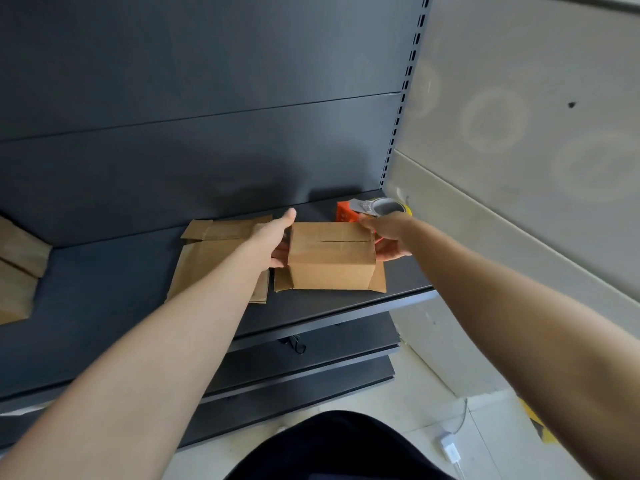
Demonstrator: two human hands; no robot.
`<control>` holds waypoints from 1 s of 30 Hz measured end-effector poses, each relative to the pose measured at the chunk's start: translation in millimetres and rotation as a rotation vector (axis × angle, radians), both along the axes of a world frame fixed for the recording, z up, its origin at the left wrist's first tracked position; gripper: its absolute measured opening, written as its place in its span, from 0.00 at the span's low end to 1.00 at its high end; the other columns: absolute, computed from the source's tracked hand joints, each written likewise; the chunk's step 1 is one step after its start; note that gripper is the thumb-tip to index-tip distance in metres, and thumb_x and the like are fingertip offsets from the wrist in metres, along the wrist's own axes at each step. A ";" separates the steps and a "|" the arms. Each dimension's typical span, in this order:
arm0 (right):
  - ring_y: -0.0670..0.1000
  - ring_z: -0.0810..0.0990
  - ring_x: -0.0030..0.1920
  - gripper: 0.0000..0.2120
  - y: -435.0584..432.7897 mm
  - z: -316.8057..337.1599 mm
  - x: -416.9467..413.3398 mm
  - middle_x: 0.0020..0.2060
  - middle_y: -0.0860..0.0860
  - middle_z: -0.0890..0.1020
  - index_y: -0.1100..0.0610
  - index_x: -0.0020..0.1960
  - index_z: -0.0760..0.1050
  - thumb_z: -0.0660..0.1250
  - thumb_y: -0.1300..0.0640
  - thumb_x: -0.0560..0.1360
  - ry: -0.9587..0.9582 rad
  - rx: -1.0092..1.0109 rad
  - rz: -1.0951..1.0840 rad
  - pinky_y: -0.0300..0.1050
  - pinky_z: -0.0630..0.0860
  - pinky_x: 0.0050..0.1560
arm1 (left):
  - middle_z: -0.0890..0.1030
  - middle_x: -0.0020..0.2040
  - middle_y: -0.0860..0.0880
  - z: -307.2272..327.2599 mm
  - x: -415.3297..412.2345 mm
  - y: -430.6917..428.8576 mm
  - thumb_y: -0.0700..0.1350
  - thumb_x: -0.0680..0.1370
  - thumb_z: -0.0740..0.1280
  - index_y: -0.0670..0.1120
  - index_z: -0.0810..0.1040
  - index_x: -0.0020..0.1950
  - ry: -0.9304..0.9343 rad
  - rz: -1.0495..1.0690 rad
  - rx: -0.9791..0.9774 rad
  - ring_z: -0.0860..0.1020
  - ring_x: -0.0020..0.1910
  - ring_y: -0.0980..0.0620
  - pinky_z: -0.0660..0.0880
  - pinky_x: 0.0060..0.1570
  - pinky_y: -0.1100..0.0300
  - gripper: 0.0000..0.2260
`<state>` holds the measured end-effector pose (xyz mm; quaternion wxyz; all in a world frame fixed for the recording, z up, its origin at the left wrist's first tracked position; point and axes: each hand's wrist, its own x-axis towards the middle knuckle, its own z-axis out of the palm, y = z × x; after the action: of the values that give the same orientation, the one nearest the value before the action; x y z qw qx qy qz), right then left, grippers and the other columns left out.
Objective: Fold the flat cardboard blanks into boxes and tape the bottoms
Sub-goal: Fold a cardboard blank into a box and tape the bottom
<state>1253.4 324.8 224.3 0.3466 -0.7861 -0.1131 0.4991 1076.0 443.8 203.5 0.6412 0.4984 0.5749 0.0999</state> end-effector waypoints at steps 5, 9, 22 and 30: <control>0.58 0.83 0.45 0.34 7.1 6.9 -5.0 0.47 0.59 0.81 0.61 0.57 0.72 0.54 0.30 0.74 -0.061 -0.088 -0.019 0.52 0.81 0.49 | 0.81 0.47 0.42 5.8 4.3 0.6 0.58 0.76 0.66 0.41 0.75 0.55 0.060 -0.027 0.043 0.80 0.44 0.44 0.79 0.47 0.50 0.20; 0.57 0.82 0.43 0.33 12.5 19.8 -4.8 0.43 0.57 0.81 0.60 0.54 0.72 0.53 0.30 0.75 -0.088 -0.062 -0.022 0.55 0.80 0.52 | 0.78 0.31 0.44 24.0 2.0 2.6 0.44 0.76 0.66 0.42 0.73 0.35 0.032 -0.083 0.011 0.77 0.30 0.47 0.77 0.42 0.54 0.11; 0.61 0.80 0.48 0.46 21.7 11.9 -9.7 0.47 0.62 0.81 0.69 0.50 0.76 0.50 0.25 0.71 -0.138 -0.167 0.174 0.54 0.77 0.54 | 0.71 0.67 0.39 3.6 -18.6 1.6 0.23 0.73 0.63 0.40 0.67 0.71 0.152 -0.163 0.211 0.72 0.64 0.41 0.74 0.58 0.52 0.28; 0.60 0.79 0.50 0.40 28.1 -8.6 -3.8 0.50 0.60 0.79 0.66 0.55 0.71 0.51 0.28 0.74 -0.182 -0.156 0.113 0.55 0.77 0.55 | 0.76 0.63 0.42 3.1 -18.4 -3.8 0.35 0.77 0.66 0.39 0.71 0.66 0.107 -0.139 0.026 0.75 0.61 0.43 0.71 0.62 0.46 0.18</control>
<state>1249.6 353.0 215.7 0.2441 -0.8451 -0.1489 0.4516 1057.6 440.0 206.7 0.6085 0.5501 0.5709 0.0359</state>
